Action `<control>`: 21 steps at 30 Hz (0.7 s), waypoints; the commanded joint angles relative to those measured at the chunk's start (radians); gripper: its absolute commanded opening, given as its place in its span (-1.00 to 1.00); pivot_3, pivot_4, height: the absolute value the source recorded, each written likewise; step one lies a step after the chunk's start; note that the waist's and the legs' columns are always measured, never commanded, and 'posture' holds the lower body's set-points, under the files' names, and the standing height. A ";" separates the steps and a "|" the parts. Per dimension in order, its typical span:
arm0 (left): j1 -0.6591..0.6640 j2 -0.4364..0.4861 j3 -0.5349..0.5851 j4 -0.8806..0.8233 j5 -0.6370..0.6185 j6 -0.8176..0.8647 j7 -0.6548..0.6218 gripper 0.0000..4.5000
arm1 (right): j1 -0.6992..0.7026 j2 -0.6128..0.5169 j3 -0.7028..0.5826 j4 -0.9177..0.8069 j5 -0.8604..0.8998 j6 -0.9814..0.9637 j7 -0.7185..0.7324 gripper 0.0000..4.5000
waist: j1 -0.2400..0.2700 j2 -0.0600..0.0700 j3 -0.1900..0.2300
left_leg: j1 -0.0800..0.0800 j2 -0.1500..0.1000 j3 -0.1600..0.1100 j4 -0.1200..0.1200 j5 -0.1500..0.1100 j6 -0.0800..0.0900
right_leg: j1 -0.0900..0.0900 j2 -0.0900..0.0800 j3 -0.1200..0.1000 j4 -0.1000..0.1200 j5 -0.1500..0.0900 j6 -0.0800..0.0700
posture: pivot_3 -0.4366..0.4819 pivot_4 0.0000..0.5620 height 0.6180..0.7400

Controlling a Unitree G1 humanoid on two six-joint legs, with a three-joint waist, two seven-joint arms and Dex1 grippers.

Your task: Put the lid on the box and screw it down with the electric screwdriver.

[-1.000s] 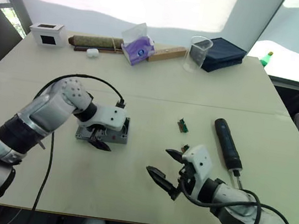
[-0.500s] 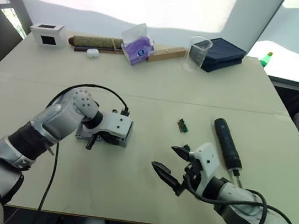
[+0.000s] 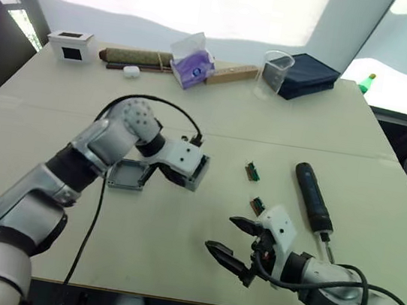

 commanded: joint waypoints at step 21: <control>0.022 -0.036 0.005 -0.062 -0.013 0.068 -0.022 0.10 | -0.068 -0.009 -0.037 -0.063 0.043 0.054 -0.045 1.00 | 0.003 0.001 -0.001 | -0.002 0.000 -0.005 0.002 0.000 0.000 | -0.001 0.003 0.000 0.002 0.000 0.000 | -0.05 -0.47 1.00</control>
